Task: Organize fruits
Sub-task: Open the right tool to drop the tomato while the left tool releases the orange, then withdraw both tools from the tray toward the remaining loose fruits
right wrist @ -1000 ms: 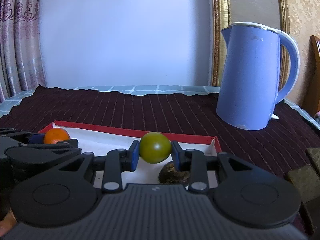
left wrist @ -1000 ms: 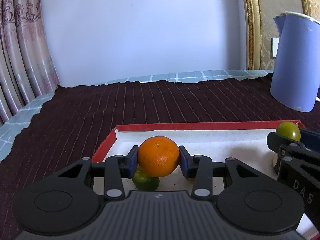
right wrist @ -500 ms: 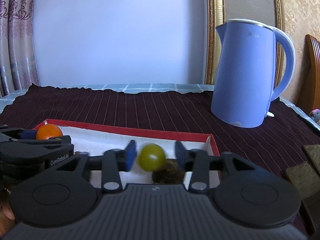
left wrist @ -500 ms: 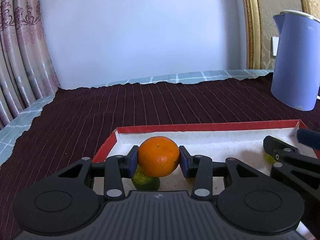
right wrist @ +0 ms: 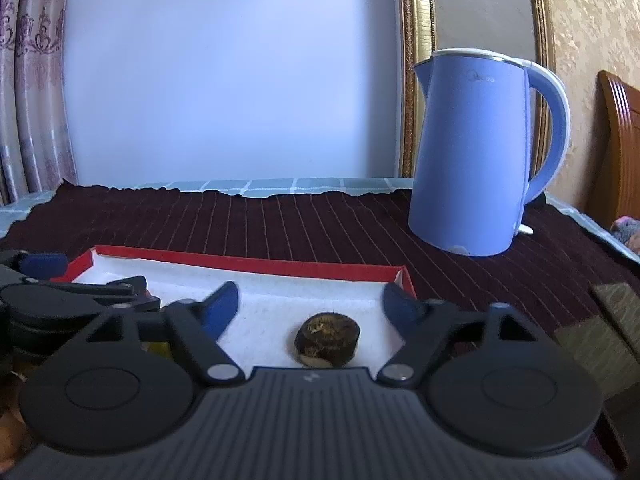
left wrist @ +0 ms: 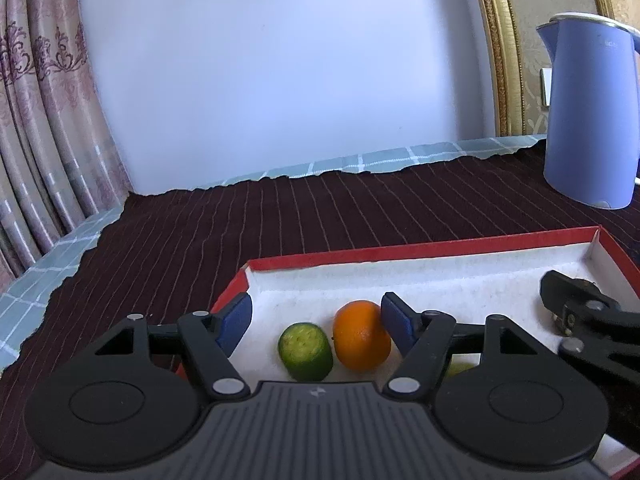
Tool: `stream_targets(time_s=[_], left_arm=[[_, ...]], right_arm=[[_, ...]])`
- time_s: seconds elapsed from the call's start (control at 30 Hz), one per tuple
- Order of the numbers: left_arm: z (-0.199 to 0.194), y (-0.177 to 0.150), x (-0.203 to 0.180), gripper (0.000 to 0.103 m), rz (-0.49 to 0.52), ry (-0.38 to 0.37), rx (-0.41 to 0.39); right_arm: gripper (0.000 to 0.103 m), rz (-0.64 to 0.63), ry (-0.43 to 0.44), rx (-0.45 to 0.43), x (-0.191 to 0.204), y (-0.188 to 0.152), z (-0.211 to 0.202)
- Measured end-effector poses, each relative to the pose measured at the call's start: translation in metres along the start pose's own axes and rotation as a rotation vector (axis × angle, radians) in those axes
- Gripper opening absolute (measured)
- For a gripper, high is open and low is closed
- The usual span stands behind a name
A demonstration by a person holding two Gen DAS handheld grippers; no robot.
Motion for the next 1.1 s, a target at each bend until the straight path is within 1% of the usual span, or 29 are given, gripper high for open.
stream_targets(time_s=[0.07,0.13,0.23,0.33,0.4,0.43,0.5,0.57,0.6,0.67,0.77,0.9,0.97,1.07,1.1], left_arm=[[-0.004,0.0,0.005,0.071,-0.01,0.002,0.013],[-0.008,0.001,0.011,0.071,-0.019,-0.017,0.03],[-0.019,0.003,0.022,0.071,-0.027,-0.024,0.045],[-0.041,0.004,0.04,0.071,-0.027,-0.011,0.007],[-0.058,0.001,0.053,0.078,-0.019,0.003,-0.016],[-0.067,-0.004,0.06,0.081,-0.015,0.006,-0.029],[-0.082,-0.015,0.07,0.081,-0.012,0.001,-0.057],[-0.095,-0.029,0.081,0.081,-0.027,-0.015,-0.081],[-0.099,-0.037,0.085,0.081,-0.036,-0.028,-0.081],[-0.103,-0.054,0.091,0.081,-0.051,-0.06,-0.07],[-0.104,-0.073,0.096,0.081,-0.065,-0.087,-0.046],[-0.1,-0.094,0.095,0.081,-0.069,-0.116,-0.003],[-0.1,-0.093,0.09,0.081,-0.05,-0.121,0.0],[-0.105,-0.082,0.078,0.081,-0.007,-0.161,-0.017],[-0.107,-0.076,0.071,0.081,0.004,-0.152,-0.023]], right_arm=[[0.097,0.012,-0.001,-0.009,-0.002,-0.002,-0.006],[0.103,0.025,0.005,-0.016,-0.004,-0.005,-0.013],[0.103,0.051,0.019,0.008,-0.008,-0.013,-0.022],[0.103,0.096,0.045,0.008,-0.015,-0.02,-0.039],[0.103,0.097,0.057,0.003,-0.019,-0.025,-0.053],[0.103,0.086,0.056,0.005,-0.019,-0.027,-0.06],[0.103,0.035,0.054,0.015,-0.016,-0.033,-0.074],[0.103,-0.01,0.045,-0.009,-0.013,-0.04,-0.089],[0.103,-0.025,0.043,-0.013,-0.011,-0.043,-0.095],[0.103,-0.042,0.069,-0.012,-0.01,-0.049,-0.103],[0.103,-0.085,0.093,0.023,-0.005,-0.058,-0.106],[0.103,-0.135,0.052,0.051,0.002,-0.068,-0.107],[0.103,-0.127,0.054,0.052,0.001,-0.069,-0.108],[0.103,-0.092,0.043,0.054,-0.006,-0.068,-0.106],[0.103,-0.074,0.046,0.059,-0.009,-0.069,-0.105]])
Point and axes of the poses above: each gripper's, at about its wrist camera, not at the fingertips, and z roughly the way its jaws point, x to its left, y to its top, the point moved 1 cm from there along z, roughly the way its jaws point, and after that the axes turned 1 degree about -z, right-handed, at the moved point
